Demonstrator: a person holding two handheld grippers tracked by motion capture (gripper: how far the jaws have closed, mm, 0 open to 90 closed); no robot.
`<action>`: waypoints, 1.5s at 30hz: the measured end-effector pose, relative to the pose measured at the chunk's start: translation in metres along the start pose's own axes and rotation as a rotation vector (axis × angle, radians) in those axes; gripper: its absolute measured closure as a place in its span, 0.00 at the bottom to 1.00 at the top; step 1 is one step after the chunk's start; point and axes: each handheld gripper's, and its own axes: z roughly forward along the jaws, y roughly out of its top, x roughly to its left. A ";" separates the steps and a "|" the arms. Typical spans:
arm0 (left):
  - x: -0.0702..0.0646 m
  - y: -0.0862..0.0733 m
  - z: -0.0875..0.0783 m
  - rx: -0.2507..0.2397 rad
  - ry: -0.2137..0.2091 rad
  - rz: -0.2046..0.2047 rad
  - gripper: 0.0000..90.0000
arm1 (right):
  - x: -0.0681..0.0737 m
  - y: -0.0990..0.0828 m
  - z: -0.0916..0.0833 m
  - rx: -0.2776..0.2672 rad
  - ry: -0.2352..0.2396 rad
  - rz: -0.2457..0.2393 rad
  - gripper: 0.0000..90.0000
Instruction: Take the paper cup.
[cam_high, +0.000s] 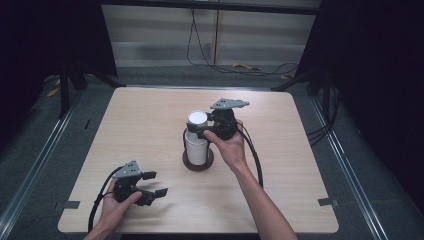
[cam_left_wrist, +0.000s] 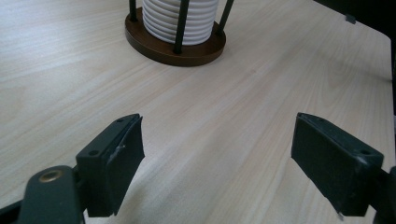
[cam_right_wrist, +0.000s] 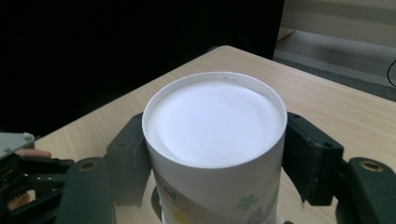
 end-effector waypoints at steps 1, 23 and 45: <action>0.000 0.000 0.000 -0.003 0.001 -0.002 0.19 | 0.000 0.000 -0.001 -0.008 0.000 0.006 0.35; 0.000 0.000 0.003 0.002 -0.001 0.002 0.20 | 0.005 0.018 -0.014 -0.085 -0.001 0.010 0.36; 0.000 0.004 0.009 -0.007 0.006 0.002 0.20 | 0.004 0.031 -0.035 -0.188 0.013 0.019 0.37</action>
